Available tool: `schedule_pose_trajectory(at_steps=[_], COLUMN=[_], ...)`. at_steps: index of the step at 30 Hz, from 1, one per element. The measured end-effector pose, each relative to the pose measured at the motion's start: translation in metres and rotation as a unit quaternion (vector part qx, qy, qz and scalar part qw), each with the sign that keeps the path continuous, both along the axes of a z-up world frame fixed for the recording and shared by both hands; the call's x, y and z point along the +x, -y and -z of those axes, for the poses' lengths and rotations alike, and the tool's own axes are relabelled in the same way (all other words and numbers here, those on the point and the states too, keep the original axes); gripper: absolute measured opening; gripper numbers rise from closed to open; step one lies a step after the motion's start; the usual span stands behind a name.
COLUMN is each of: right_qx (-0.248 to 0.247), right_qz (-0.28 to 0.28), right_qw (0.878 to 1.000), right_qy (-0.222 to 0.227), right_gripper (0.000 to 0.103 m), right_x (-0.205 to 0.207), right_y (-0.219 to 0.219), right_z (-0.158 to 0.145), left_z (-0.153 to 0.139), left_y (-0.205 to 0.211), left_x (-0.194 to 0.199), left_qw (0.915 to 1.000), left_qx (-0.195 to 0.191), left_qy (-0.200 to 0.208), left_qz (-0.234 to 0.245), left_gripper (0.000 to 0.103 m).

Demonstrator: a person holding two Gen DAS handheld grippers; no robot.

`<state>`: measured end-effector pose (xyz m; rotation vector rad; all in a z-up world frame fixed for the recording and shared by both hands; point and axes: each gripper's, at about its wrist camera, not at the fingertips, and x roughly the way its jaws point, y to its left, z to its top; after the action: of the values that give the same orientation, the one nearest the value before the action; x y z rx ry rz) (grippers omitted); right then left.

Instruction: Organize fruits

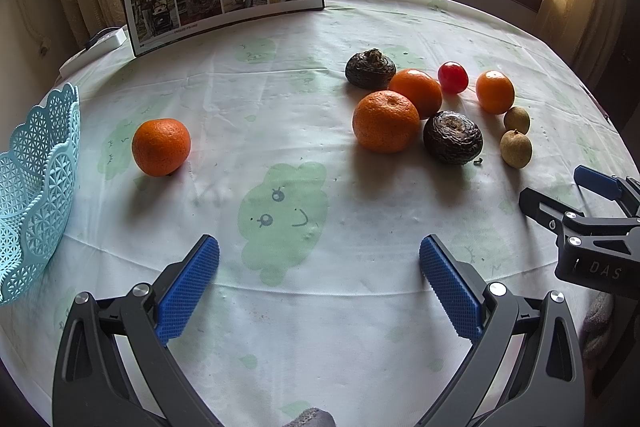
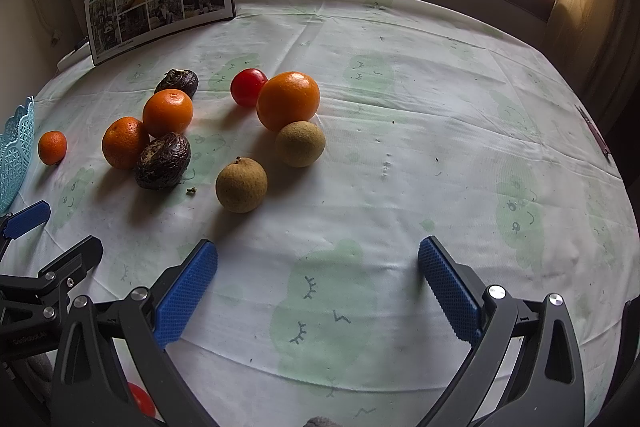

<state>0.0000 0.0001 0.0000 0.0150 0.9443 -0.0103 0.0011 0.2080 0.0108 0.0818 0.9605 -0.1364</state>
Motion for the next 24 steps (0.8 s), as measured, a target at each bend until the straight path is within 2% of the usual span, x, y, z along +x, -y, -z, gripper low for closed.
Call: schedule_pose_trajectory(at_steps=[19, 24], right_qx=[-0.003, -0.001], right_qz=[0.0, -0.016], right_qw=[1.0, 1.0], right_qy=[0.0, -0.006], right_gripper=[0.098, 0.098], right_x=[-0.002, -0.004], right_y=[-0.0035, -0.0043], right_z=[-0.0004, -0.0023], left_z=[-0.0002, -0.0003], left_y=[0.0002, 0.0001], left_x=[-0.0002, -0.002], left_qw=[1.0, 1.0], left_qx=[0.0, 0.002], left_qy=[0.0, -0.003], left_qz=[0.0, 0.002], left_gripper=[0.101, 0.101])
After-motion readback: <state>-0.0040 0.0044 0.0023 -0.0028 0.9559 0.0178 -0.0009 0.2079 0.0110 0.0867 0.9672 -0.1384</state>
